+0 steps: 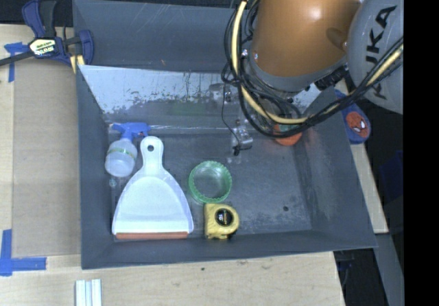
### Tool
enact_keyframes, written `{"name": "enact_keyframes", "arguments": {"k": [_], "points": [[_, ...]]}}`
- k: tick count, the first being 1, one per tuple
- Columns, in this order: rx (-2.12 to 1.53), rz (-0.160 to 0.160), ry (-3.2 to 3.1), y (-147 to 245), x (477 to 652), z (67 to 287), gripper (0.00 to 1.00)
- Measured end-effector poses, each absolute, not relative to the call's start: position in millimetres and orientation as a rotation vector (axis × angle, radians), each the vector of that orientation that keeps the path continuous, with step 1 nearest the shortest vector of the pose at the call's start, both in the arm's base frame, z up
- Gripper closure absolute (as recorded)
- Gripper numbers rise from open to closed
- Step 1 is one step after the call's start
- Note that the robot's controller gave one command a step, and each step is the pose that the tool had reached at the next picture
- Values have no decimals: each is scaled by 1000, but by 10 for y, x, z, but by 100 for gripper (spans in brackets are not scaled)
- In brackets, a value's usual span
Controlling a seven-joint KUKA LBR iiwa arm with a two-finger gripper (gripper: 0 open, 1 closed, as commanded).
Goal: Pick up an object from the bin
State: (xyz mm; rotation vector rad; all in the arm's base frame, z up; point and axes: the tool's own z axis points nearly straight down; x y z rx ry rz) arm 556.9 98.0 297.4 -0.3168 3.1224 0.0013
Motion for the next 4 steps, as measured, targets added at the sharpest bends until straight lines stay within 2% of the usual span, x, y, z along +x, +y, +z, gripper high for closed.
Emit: {"name": "enact_keyframes", "arguments": {"k": [1,2,3,4], "points": [[-473,2,3107,1049,5172,2373,0],[-453,-3,3111,308,5338,2137,0],[-728,-2,3060,432,5301,1950,0],[-790,-3,3047,86,5276,1809,0]]}}
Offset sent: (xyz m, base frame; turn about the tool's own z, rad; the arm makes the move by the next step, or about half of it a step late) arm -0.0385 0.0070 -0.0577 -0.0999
